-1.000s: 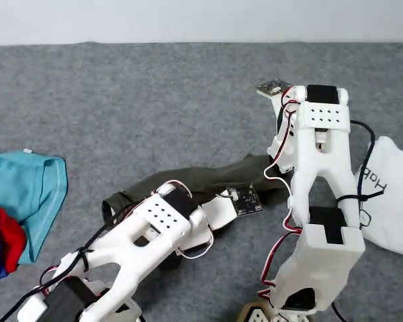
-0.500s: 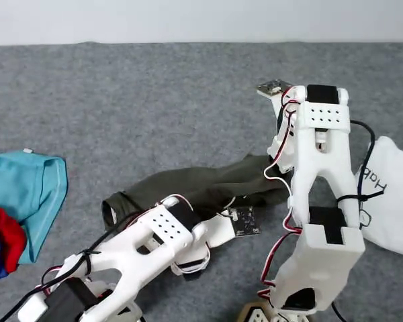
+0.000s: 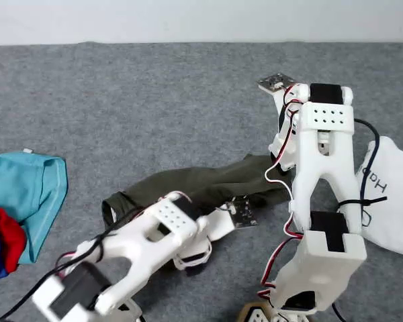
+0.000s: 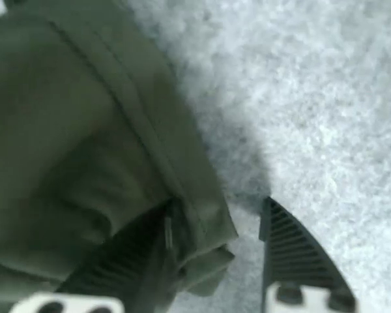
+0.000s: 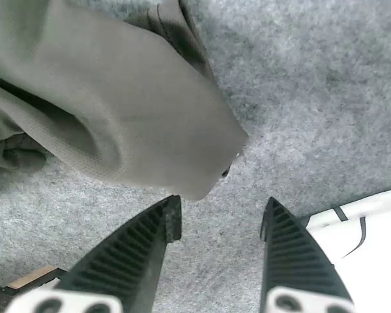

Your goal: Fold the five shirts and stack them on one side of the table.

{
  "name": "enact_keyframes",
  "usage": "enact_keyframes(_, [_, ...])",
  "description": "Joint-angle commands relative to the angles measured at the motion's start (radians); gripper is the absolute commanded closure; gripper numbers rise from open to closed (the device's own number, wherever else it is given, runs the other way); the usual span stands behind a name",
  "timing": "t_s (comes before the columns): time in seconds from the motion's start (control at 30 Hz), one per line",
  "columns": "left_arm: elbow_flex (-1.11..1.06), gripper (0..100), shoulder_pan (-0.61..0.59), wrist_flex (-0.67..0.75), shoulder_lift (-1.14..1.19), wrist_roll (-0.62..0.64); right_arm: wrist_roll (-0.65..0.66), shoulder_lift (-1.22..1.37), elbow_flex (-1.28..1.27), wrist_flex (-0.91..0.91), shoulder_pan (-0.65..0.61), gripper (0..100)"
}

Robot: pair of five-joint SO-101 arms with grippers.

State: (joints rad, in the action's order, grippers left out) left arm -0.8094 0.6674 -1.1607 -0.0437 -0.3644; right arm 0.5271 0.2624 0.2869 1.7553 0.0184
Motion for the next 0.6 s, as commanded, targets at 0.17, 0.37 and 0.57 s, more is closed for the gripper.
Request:
enact_keyframes(0.17, [0.194, 97, -0.008, -0.081, 0.226, 0.003, -0.008, -0.061, 0.046, 0.041, 0.005, 79.4])
enact_keyframes(0.37, [0.193, 100, -0.009, -0.078, 0.199, 0.009, -0.008, -0.061, 0.046, 0.041, 0.007, 79.4])
enact_keyframes(0.57, [0.196, 100, -0.011, -0.083, 0.008, 0.011, -0.008, -0.062, 0.046, 0.041, 0.012, 79.4])
